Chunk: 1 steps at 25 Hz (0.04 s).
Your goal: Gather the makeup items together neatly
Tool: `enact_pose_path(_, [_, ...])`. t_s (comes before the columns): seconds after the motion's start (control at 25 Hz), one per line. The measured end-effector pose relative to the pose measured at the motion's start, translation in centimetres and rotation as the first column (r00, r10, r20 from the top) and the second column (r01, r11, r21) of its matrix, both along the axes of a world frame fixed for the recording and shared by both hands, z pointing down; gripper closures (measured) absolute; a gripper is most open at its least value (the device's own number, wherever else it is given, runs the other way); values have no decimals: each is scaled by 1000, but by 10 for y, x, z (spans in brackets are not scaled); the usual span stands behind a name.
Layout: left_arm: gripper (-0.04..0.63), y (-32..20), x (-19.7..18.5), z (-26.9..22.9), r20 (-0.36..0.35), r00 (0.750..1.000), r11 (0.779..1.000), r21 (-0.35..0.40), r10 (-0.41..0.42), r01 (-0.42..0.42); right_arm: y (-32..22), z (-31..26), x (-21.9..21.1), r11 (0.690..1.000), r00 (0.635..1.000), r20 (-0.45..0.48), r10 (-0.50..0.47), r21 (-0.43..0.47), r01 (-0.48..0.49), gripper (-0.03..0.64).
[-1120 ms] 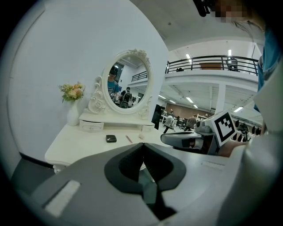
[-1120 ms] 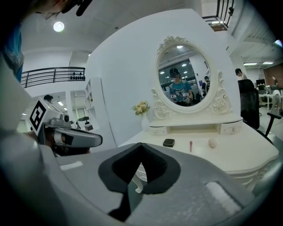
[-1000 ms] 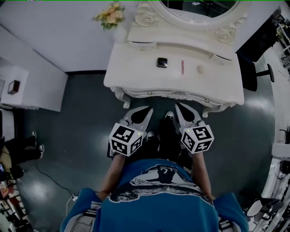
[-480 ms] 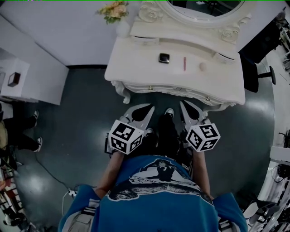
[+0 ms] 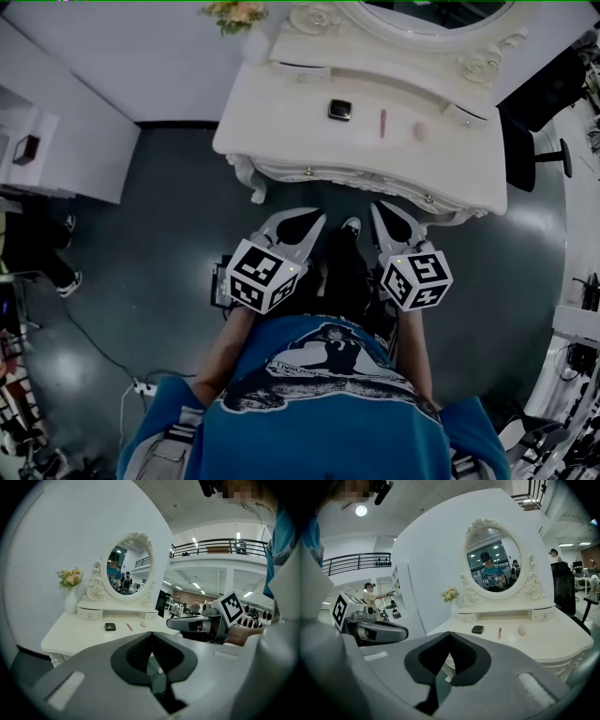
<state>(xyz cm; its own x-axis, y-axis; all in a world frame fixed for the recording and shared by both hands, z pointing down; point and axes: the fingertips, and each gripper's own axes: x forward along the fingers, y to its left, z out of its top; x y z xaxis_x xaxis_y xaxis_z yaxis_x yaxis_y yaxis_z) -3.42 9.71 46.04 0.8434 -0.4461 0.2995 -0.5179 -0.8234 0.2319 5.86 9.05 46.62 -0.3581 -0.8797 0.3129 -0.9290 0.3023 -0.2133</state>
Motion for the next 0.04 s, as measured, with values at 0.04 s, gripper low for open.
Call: enact_pose_path(0.04, [583,0,2,0,1,1000,1000,2,5,-5,-1,0,0,1000,1000,-6,-1,2,1,615])
